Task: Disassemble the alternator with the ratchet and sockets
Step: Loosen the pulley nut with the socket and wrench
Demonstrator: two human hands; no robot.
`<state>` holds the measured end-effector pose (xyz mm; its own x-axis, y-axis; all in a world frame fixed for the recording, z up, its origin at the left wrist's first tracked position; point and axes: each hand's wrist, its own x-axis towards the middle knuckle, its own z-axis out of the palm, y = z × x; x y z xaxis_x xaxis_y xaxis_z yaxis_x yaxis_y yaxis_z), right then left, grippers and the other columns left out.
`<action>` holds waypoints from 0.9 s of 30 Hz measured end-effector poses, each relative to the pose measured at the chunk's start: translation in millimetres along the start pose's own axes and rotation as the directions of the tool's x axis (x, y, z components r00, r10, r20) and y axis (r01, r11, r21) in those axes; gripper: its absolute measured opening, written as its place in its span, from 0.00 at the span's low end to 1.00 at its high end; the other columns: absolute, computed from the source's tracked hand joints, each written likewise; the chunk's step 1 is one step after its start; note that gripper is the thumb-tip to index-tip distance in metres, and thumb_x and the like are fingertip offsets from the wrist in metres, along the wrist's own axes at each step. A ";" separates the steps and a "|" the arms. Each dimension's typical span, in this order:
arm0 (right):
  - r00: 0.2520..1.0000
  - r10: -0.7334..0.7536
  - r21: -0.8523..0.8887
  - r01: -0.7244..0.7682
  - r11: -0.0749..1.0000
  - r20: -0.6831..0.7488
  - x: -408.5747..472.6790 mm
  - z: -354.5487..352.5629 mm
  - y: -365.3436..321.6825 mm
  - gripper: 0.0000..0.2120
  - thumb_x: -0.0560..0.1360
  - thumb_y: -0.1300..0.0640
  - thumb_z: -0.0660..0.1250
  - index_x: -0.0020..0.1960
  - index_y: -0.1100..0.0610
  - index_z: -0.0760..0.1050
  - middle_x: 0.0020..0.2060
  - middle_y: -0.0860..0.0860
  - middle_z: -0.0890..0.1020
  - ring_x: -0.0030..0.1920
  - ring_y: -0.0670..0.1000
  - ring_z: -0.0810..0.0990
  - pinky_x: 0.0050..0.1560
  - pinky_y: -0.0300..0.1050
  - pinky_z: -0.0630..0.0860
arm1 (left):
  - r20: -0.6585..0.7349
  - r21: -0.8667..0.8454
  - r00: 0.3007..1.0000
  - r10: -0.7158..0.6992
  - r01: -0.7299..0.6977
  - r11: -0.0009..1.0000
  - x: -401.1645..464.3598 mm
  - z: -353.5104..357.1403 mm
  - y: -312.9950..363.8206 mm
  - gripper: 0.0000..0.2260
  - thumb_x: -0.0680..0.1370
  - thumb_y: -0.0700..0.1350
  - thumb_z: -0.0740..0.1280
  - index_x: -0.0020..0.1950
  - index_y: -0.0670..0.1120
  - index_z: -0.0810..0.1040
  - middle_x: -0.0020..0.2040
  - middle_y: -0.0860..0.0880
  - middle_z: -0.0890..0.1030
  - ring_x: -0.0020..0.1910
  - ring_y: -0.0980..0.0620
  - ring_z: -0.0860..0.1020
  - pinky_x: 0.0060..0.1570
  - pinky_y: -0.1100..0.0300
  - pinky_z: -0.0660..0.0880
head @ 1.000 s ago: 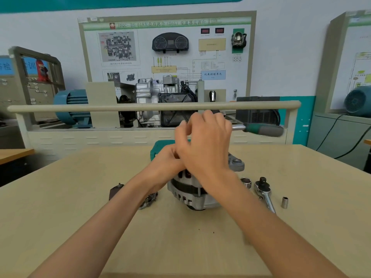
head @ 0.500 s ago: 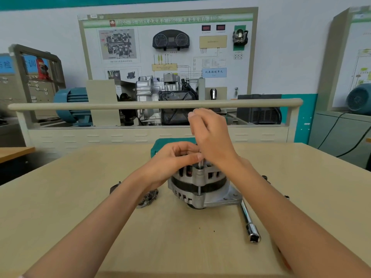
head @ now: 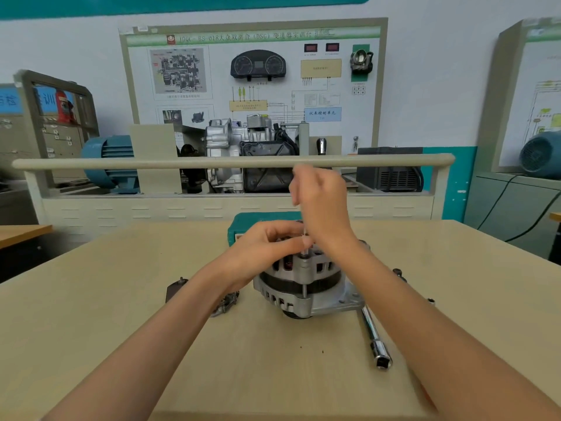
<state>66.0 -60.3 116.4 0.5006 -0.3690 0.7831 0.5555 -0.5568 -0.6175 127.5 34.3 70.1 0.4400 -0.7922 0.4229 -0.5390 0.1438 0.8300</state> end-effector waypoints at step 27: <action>0.913 -0.402 -0.474 0.325 0.818 -0.069 -15.8 -4.5 13.0 0.14 0.73 0.53 0.52 0.31 0.57 0.66 0.28 0.50 0.68 0.33 0.51 0.66 0.39 0.47 0.62 | -0.041 -0.072 0.999 -0.002 -0.001 0.997 -2.7 -0.2 2.3 0.13 0.75 0.38 0.68 0.41 0.55 0.85 0.42 0.53 0.85 0.45 0.57 0.83 0.44 0.70 0.76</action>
<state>62.3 -65.1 96.3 0.1878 -0.1641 0.9684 0.3027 -0.9283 -0.2160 125.3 36.9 71.0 0.4705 -0.7674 0.4355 -0.4863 0.1863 0.8537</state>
